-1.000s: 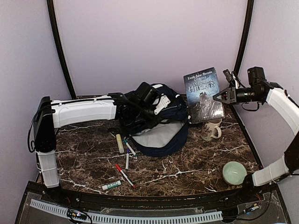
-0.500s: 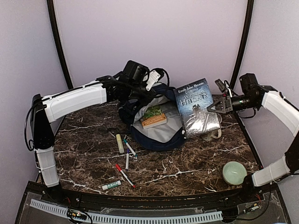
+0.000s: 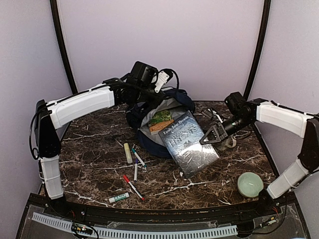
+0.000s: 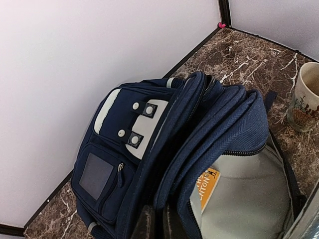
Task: Pack the student bag
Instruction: Place the book in the largest pocket of the bag.
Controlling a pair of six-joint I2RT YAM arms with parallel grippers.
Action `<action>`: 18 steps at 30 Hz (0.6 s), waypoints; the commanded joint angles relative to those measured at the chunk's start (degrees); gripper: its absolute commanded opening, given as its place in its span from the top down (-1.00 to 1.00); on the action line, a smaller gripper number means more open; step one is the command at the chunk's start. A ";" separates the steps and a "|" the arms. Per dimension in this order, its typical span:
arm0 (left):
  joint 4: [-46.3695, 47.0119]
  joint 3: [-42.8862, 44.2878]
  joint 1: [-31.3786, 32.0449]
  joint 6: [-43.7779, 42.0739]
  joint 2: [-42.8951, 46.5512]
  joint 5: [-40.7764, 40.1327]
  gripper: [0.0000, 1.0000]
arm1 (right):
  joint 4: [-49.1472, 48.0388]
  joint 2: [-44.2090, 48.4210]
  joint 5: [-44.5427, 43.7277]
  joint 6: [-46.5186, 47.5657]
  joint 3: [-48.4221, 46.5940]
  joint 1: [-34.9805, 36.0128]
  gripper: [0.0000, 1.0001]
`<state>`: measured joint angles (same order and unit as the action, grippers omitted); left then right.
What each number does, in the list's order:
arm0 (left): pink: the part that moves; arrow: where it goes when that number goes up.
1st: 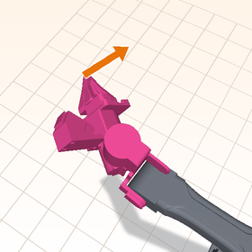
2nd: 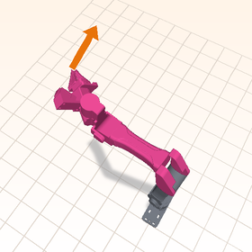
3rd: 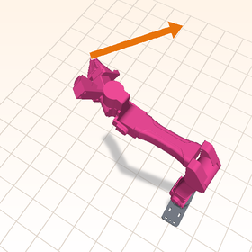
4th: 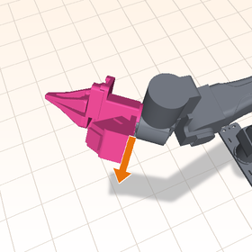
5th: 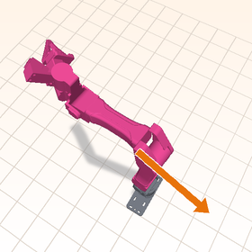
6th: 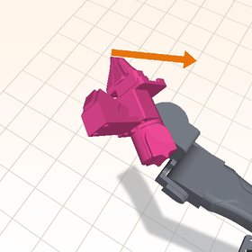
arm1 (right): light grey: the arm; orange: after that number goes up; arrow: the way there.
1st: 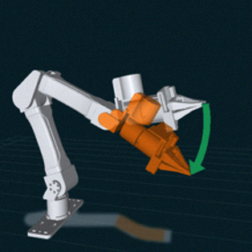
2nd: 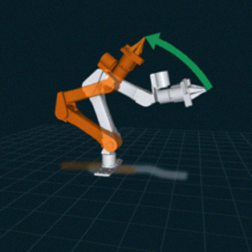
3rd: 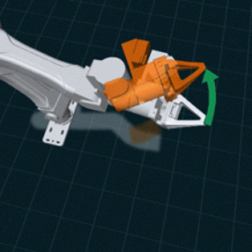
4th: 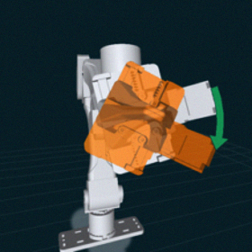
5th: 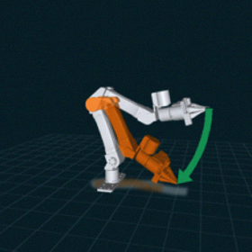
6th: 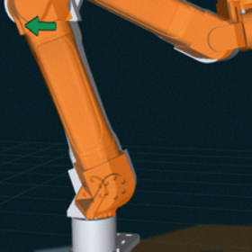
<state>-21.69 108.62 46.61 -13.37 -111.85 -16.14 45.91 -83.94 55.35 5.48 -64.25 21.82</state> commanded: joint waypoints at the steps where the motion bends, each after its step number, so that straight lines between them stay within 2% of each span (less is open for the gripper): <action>1: 5.80 2.96 -0.37 1.77 2.93 -1.51 1.00 | -6.36 -4.45 5.33 -1.26 -2.28 2.59 1.00; 7: 6.23 0.94 -0.38 3.00 4.16 -0.03 1.00 | -7.82 -13.70 7.60 -5.20 -8.08 4.56 1.00; 18: 8.75 -4.57 -0.25 4.15 6.60 3.36 1.00 | -15.11 -27.13 11.42 -18.56 -15.87 5.51 1.00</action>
<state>-20.14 104.38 46.63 -10.50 -111.31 -12.95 36.93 -108.38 60.40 -7.51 -76.62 27.00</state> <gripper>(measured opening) 0.050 0.180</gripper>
